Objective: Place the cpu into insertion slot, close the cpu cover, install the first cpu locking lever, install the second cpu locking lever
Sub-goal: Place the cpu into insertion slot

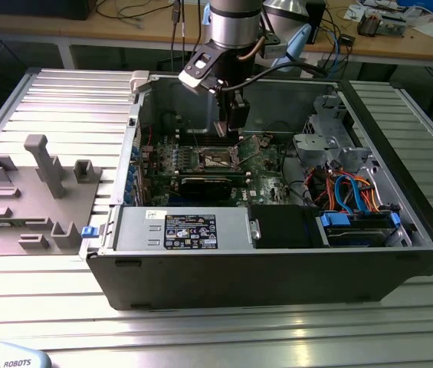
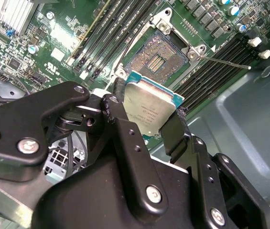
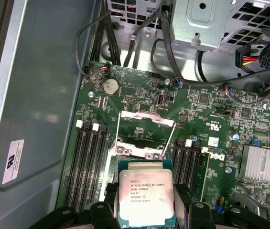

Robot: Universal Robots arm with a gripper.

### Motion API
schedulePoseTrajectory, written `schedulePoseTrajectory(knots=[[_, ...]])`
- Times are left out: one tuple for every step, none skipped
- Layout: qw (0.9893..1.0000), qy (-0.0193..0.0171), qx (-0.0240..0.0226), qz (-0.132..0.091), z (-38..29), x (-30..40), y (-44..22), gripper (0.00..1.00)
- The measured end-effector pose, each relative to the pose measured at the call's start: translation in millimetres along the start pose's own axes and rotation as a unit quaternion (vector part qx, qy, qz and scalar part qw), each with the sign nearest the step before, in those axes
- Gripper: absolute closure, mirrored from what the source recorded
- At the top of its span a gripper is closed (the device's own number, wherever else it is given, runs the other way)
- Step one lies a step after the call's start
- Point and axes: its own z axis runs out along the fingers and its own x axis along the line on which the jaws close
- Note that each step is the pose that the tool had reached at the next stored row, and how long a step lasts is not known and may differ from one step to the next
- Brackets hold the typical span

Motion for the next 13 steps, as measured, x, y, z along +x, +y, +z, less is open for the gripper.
schedulePoseTrajectory(knots=[[1.0, 0.0, 0.0, 0.0, 0.1, 0.0, 0.0, 0.46], [1.0, 0.0, 0.0, 0.001, 0.1, 0.0, 0.0, 0.46], [1.0, 0.0, 0.0, 0.001, 0.2, 0.0, 0.0, 0.46], [1.0, 0.0, 0.0, 0.001, 0.2, 0.0, 0.0, 0.46], [1.0, -0.0001, 0.0, 0.001, 0.3, 0.0, 0.0, 0.46], [1.0, 0.0, 0.0, 0.002, 0.3, 0.0, 0.0, 0.46], [1.0, -0.0001, 0.0, 0.002, 0.4, 0.0, 0.0, 0.46], [1.0, -0.0001, 0.0001, 0.002, 0.4, 0.0, 0.0, 0.46], [1.0, -0.0001, 0.0001, 0.003, 0.5, 0.0, 0.0, 0.46], [1.0, -0.0001, 0.0001, 0.003, 0.6, 0.0, 0.0, 0.46], [1.0, -0.0002, 0.0001, 0.004, 0.7, 0.0, 0.0, 0.46], [1.0, -0.0002, 0.0001, 0.004, 0.7, 0.0, 0.0, 0.46], [1.0, -0.0002, 0.0001, 0.004, 0.8, 0.0, 0.0, 0.46]])
